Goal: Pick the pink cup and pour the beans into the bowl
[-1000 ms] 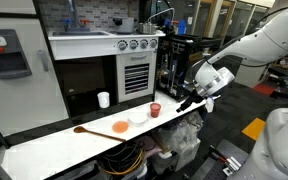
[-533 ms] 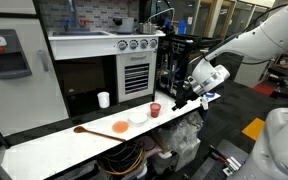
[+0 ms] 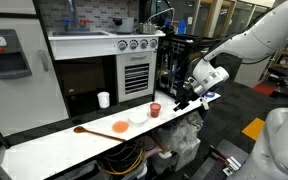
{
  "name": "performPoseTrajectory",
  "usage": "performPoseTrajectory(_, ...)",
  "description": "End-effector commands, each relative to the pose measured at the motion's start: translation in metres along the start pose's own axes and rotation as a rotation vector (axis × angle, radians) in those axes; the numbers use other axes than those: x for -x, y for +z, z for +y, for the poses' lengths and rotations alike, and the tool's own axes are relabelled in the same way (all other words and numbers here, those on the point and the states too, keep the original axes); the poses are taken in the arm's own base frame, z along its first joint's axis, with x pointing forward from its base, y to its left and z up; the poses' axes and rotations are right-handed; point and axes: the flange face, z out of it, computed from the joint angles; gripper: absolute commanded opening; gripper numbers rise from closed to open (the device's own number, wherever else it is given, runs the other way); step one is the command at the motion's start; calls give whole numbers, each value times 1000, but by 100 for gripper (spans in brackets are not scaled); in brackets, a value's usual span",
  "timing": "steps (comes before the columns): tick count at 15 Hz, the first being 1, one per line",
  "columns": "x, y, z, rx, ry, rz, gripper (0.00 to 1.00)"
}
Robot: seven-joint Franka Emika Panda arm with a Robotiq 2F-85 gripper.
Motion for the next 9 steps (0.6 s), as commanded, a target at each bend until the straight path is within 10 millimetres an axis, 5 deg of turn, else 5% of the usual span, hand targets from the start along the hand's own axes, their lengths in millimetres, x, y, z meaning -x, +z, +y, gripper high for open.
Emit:
performPoseTrajectory(1,10,13,14,-13,-45,61,100)
performPoseTrajectory(9,30,61,25,-68,-74,105,100)
